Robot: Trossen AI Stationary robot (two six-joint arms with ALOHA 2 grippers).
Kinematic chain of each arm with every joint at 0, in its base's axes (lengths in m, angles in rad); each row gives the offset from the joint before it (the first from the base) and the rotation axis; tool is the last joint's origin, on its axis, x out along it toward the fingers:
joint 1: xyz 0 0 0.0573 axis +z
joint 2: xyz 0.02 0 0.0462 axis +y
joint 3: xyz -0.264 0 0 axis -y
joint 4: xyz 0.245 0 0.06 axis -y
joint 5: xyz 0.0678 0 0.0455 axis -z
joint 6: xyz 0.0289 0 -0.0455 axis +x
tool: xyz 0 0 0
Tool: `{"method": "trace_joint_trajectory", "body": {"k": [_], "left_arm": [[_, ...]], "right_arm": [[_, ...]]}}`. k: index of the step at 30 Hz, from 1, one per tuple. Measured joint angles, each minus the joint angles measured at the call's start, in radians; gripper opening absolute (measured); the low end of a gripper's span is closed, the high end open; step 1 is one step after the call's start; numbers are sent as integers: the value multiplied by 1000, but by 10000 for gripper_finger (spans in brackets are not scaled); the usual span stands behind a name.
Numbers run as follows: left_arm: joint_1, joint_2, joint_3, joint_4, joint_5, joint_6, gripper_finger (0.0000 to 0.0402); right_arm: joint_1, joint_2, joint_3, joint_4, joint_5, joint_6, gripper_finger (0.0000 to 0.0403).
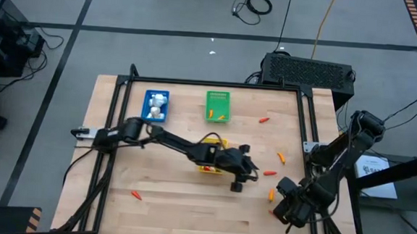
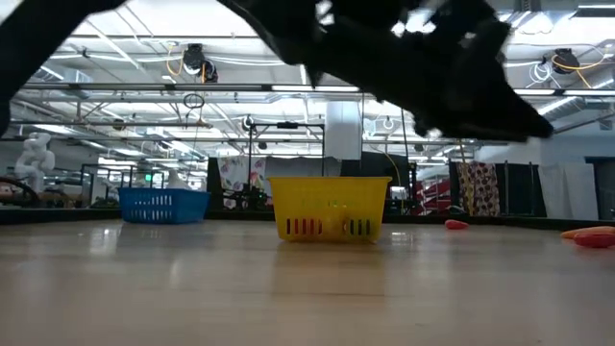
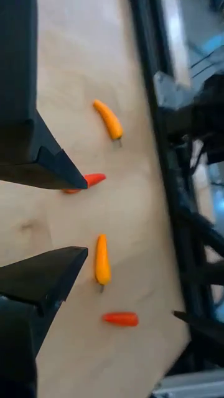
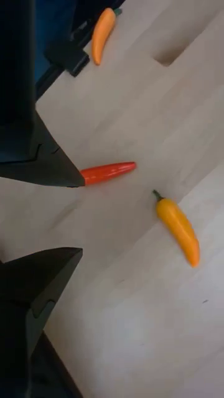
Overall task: Sort produce into baskets
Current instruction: Put the red chili pepper into the green bin
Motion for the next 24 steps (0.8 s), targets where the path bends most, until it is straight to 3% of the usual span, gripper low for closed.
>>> {"method": "trace_joint_trajectory", "body": {"k": [6, 12, 24], "left_arm": [[21, 152, 234, -135, 41, -33, 228], [18, 285, 371, -159, 35, -30, 287], [43, 441, 523, -123, 45, -61, 293]], "right_arm": [[48, 1, 0, -3, 55, 17, 160], [68, 1, 0, -1, 61, 46, 160], [75, 1, 0, -1, 59, 67, 160]]}}
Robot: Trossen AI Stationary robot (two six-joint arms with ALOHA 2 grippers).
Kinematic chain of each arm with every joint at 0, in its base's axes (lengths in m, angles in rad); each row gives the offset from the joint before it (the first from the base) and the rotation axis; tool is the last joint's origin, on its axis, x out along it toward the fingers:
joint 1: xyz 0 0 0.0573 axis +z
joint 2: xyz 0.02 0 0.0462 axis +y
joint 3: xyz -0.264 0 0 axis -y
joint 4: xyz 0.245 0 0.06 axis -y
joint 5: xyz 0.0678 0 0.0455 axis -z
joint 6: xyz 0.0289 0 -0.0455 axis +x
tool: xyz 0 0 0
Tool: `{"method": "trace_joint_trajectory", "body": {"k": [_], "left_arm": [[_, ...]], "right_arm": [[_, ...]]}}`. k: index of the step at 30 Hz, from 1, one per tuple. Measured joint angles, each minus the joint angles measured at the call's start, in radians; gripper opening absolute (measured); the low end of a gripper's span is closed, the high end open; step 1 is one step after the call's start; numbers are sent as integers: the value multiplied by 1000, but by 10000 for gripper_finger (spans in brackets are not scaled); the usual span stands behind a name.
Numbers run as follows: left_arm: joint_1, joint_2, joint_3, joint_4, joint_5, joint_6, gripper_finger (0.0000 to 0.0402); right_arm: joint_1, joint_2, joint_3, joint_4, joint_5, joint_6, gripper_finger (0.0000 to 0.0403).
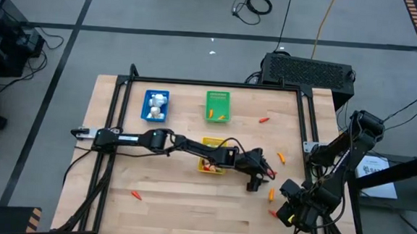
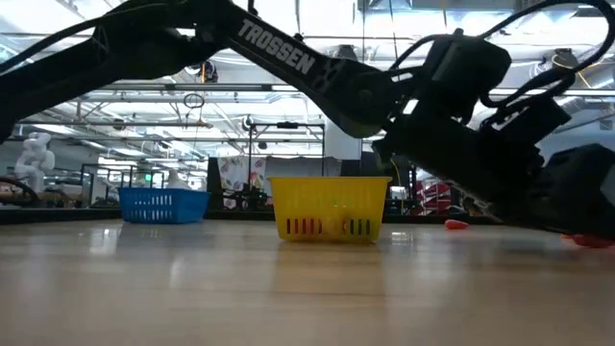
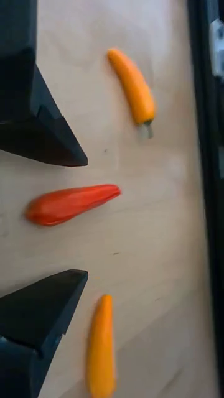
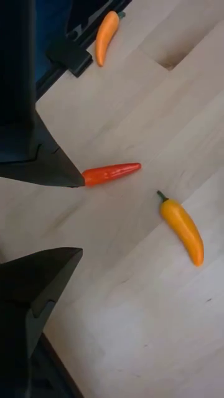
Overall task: Sort produce into baskets
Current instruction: Put the red chili pepper into the green bin
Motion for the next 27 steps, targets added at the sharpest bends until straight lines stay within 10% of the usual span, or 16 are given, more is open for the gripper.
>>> {"method": "trace_joint_trajectory", "body": {"k": [27], "left_arm": [[4, 13, 3, -44, 18, 0, 132]], "right_arm": [[0, 0, 0, -7, 24, 9, 160]]}}
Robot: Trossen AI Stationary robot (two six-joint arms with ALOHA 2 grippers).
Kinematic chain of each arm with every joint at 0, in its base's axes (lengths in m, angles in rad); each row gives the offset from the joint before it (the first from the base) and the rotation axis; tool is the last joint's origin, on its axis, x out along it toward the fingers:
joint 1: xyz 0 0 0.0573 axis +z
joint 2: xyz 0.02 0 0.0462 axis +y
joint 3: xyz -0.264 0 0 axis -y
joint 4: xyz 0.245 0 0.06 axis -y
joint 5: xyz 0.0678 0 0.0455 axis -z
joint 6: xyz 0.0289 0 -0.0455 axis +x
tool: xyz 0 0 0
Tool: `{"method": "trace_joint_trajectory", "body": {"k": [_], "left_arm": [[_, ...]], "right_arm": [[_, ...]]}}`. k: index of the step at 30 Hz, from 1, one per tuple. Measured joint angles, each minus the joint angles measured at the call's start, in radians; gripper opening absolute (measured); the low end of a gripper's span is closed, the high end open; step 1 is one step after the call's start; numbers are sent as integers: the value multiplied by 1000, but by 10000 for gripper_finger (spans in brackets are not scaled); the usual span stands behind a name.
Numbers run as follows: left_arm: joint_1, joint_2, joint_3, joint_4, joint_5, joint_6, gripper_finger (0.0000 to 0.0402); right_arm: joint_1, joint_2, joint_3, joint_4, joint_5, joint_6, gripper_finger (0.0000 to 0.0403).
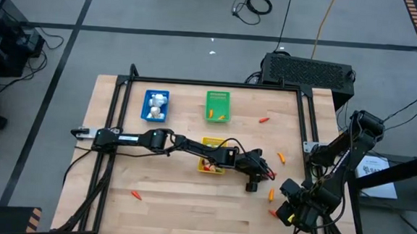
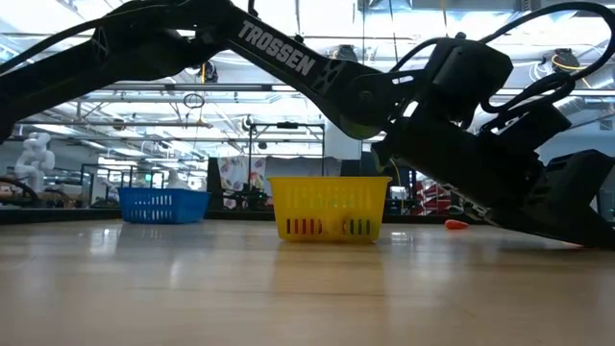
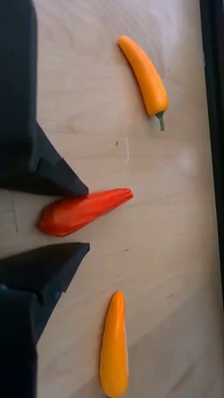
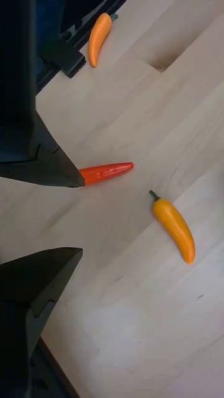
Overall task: Sort produce into baskets
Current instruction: Put the red chili pepper into the green bin
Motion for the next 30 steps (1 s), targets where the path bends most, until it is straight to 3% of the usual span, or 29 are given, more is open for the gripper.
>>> {"method": "trace_joint_trajectory", "body": {"k": [8, 13, 24, 30], "left_arm": [[1, 1, -1, 0, -6, 0, 57], [6, -19, -4, -30, -8, 8, 45], [112, -257, -3, -480, -34, 165, 42], [214, -398, -6, -760, -156, 233, 41]], "right_arm": [[0, 0, 0, 1, 0, 12, 160], [0, 0, 0, 11, 0, 34, 160], [0, 0, 0, 28, 5, 34, 160], [0, 0, -1, 32, 79, 29, 160]]}}
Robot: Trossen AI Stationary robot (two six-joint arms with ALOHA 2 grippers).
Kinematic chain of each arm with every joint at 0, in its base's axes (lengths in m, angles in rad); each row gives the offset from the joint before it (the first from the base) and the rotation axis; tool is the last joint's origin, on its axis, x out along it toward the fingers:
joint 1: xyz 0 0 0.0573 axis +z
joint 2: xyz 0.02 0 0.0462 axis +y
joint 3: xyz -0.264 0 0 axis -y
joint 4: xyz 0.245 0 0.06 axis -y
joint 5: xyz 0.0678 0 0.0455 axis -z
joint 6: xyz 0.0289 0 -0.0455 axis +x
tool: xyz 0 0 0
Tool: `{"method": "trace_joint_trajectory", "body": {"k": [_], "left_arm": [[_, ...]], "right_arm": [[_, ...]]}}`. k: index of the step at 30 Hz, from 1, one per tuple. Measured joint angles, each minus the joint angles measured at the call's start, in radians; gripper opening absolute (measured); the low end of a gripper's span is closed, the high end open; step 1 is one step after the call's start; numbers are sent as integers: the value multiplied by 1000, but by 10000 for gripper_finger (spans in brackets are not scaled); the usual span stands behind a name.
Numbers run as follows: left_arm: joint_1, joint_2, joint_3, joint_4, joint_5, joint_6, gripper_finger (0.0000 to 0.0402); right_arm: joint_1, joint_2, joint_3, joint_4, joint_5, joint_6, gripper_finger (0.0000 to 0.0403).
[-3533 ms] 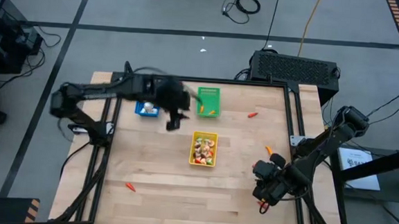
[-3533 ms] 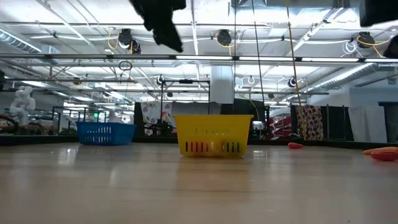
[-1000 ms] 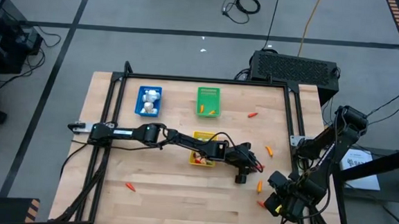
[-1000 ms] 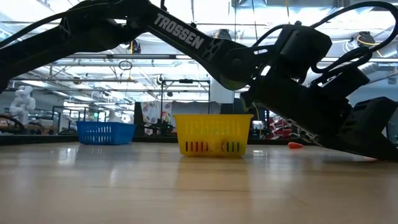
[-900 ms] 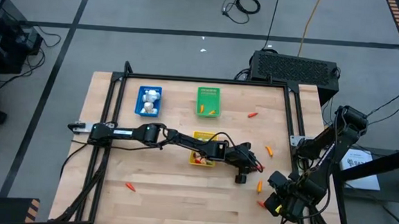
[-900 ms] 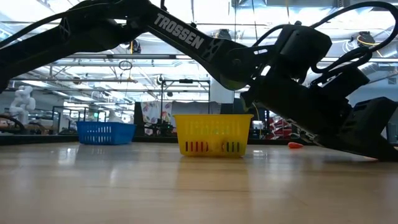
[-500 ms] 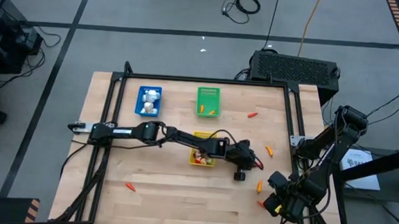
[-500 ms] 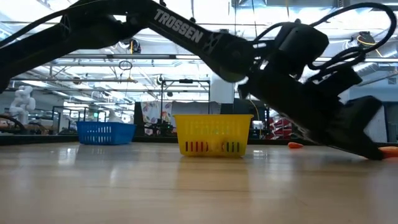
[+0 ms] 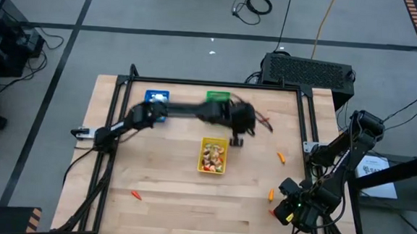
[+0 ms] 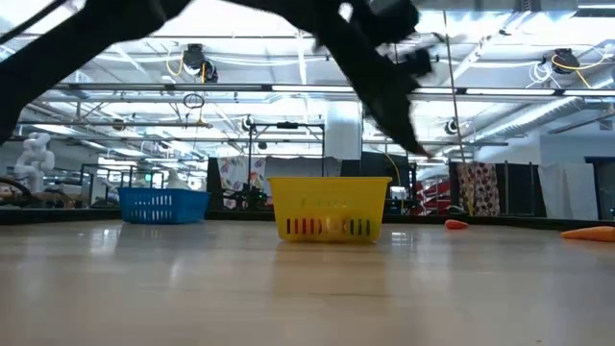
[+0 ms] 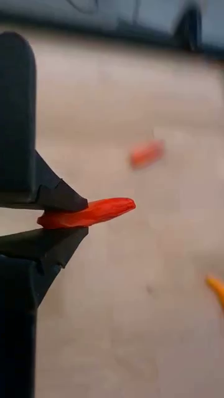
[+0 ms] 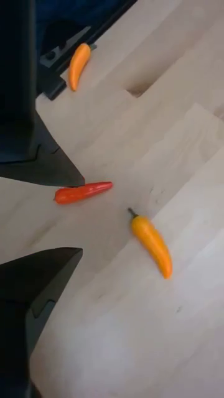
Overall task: Sort produce into baskets
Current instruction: Put the red chili pepper into the green bin
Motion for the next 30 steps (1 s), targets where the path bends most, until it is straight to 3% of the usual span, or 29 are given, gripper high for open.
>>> {"method": "trace_joint_trajectory", "body": {"k": [5, 9, 18, 22, 30], "left_arm": [[101, -110, -10, -260, -3, 7, 41], [194, -167, -12, -375, 29, 6, 41], [369, -204, -25, -532, 306, 18, 41], [405, -260, -155, -458, 389, 13, 41], [403, -383, -538, 32, 390, -70, 41]], "right_arm": [[0, 0, 0, 2, 14, -7, 160], [0, 0, 0, -2, 68, -50, 160], [0, 3, 0, 9, 183, -57, 160], [0, 3, 0, 8, 200, -81, 160], [-4, 3, 0, 4, 302, -154, 160]]}}
